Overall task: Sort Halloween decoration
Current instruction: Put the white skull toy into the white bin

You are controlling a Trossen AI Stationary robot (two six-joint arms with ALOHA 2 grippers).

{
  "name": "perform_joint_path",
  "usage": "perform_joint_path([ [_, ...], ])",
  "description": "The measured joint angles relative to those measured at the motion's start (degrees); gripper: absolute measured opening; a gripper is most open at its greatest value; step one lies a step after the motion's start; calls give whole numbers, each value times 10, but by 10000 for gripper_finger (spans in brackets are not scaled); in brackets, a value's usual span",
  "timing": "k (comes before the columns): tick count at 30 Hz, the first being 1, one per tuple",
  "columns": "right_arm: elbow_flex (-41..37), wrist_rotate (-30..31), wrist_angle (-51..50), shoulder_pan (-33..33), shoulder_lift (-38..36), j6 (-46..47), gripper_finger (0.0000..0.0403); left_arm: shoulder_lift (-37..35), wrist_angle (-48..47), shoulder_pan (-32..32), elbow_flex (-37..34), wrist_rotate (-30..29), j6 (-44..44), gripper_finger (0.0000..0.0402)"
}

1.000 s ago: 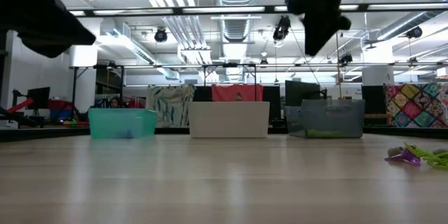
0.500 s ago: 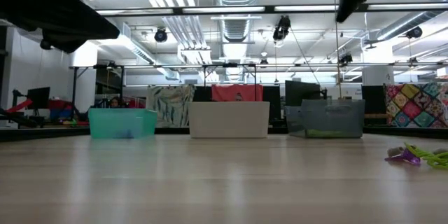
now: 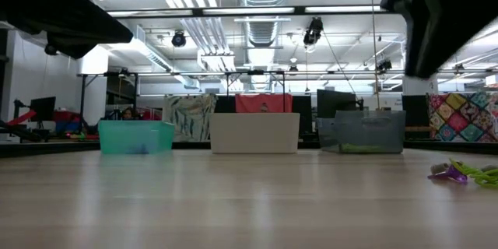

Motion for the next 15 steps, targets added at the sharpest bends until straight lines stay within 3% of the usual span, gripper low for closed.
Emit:
perform_joint_path([
  [7,0,-78,6,-1,68,4,115,0,1,0,0,0,0,0],
  [15,0,-85,66,-4,80,-17,121,0,2,0,0,0,0,0],
])
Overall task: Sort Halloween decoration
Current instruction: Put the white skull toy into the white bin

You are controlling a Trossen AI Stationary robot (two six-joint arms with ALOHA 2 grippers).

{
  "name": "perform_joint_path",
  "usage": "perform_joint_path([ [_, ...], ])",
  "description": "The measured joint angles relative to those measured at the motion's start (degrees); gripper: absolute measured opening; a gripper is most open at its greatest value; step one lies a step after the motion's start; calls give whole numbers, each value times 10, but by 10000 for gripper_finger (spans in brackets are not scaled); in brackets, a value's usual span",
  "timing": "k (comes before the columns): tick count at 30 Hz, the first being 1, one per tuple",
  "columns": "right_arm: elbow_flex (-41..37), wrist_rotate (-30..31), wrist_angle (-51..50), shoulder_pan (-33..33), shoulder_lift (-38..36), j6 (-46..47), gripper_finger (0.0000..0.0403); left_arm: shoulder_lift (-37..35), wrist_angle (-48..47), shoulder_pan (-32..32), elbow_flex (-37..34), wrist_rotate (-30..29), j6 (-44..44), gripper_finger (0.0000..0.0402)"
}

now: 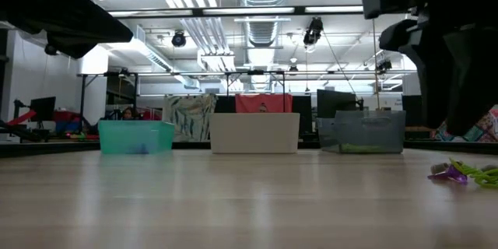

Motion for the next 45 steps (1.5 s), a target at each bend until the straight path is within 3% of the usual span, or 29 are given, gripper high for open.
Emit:
perform_joint_path([
  [30,-118,-14,134,-24,-5,4,119,0,0,0,0,0,0,0],
  [45,-109,-24,144,-44,-3,-54,108,0,0,0,0,0,0,0],
])
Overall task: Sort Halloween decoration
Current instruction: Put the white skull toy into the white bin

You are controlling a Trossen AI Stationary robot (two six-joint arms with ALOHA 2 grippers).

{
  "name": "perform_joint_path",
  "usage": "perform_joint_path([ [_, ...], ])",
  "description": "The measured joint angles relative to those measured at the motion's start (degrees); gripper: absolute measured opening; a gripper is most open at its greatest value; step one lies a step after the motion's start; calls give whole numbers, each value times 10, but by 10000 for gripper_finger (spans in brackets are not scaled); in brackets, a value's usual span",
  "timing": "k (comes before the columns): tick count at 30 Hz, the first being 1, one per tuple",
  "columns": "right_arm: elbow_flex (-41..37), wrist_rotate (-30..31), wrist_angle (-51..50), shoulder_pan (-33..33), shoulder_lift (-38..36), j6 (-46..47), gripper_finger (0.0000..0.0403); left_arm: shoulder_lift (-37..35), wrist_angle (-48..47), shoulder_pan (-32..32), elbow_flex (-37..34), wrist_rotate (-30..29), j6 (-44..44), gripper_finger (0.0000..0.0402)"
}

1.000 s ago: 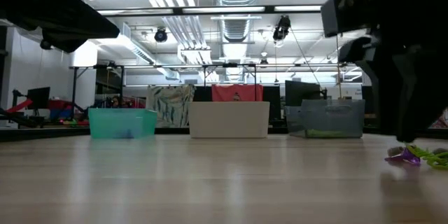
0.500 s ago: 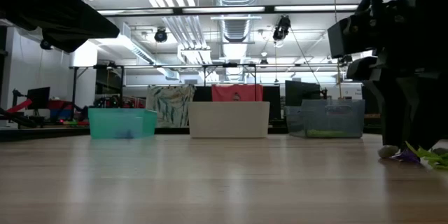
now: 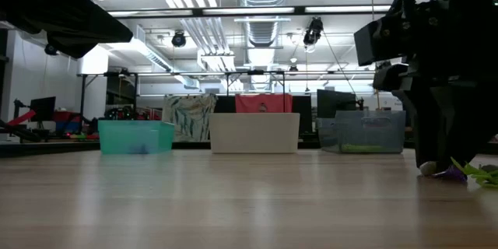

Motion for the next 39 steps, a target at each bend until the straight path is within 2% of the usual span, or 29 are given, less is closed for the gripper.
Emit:
perform_joint_path([
  [17,-1,1,19,-2,1,-23,34,0,0,0,0,0,2,0],
  [25,-1,18,13,-19,-21,-43,22,0,30,-2,1,1,28,0],
  [33,23,91,27,-86,-79,-125,21,-1,28,-2,36,2,104,0],
  [39,55,104,88,-190,-96,-232,21,-1,1,-2,65,2,142,0],
])
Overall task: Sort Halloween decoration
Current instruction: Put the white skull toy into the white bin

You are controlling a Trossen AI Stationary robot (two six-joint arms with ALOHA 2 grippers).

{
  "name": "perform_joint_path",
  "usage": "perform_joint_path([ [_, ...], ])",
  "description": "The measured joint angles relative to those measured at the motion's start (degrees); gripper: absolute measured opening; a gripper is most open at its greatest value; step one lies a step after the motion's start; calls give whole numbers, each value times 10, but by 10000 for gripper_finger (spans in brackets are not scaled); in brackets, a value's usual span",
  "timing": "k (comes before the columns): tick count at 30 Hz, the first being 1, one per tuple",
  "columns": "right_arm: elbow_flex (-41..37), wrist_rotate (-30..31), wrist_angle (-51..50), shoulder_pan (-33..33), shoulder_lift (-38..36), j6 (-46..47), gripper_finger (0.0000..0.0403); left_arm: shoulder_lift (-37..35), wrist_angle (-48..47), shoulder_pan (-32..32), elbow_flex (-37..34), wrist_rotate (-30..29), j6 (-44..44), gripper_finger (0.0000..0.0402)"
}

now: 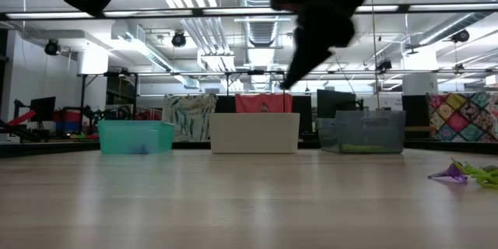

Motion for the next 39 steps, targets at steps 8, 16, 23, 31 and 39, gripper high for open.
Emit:
perform_joint_path([
  [8,52,-107,98,-176,25,-93,22,0,-50,0,24,0,-2,0],
  [16,90,-151,167,-300,100,-103,22,1,-59,0,26,-1,-2,0],
  [23,105,-151,180,-332,153,-80,22,2,-59,1,26,-15,-1,0],
  [31,107,-153,179,-331,154,-41,41,2,-59,1,25,-16,-1,0],
  [39,107,-155,173,-331,151,-23,86,2,-59,1,25,-16,-3,0],
])
